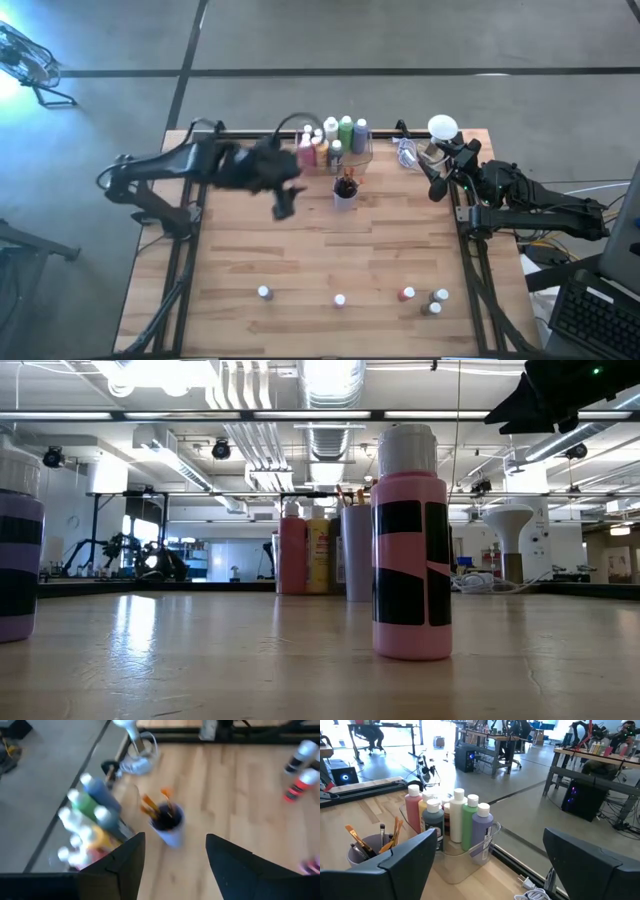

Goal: Pick & Place Paint Supplies
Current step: Put the purple black paint bottle into the transparent bin

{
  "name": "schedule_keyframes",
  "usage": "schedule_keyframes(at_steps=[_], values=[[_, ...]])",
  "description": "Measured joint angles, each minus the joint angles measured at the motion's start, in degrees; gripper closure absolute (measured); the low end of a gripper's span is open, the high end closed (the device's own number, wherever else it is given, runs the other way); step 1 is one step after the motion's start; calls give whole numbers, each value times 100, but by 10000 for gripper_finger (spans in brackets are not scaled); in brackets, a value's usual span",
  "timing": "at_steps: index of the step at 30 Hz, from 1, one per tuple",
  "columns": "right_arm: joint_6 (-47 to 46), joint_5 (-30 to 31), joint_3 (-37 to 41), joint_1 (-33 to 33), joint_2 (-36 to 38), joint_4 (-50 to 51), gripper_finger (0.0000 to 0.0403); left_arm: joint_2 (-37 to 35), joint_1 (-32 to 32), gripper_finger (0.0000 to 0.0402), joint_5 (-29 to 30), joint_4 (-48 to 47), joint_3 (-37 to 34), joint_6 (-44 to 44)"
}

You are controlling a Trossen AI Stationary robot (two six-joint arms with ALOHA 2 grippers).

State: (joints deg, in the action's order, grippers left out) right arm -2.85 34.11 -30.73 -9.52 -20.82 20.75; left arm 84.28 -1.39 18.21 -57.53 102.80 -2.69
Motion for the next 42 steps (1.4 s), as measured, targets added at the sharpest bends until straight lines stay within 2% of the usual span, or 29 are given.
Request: schedule_keyframes(at_steps=[4,10,15,19,24,29,34,42], values=[[1,0,-1,0,0,0,44,-232,-916,188,350,-773,-8,-1029],[-2,0,-1,-2,0,0,61,-384,-2227,189,471,-1586,-270,-2716],[-7,0,-1,0,0,0,76,-359,-3222,189,651,-1782,-773,-3733],[-5,0,-1,0,0,0,89,-357,-3709,190,681,-1768,-1316,-4470],[-7,0,-1,0,0,0,103,-357,-3979,190,633,-1518,-1963,-5144],[-6,0,-1,-1,0,0,116,-355,-3983,190,231,-985,-2567,-5649],[-5,0,-1,-1,0,0,129,-353,-3986,190,-211,-455,-3027,-5837],[-7,0,-1,0,0,1,149,-318,-3984,190,-272,274,-3525,-5841]])
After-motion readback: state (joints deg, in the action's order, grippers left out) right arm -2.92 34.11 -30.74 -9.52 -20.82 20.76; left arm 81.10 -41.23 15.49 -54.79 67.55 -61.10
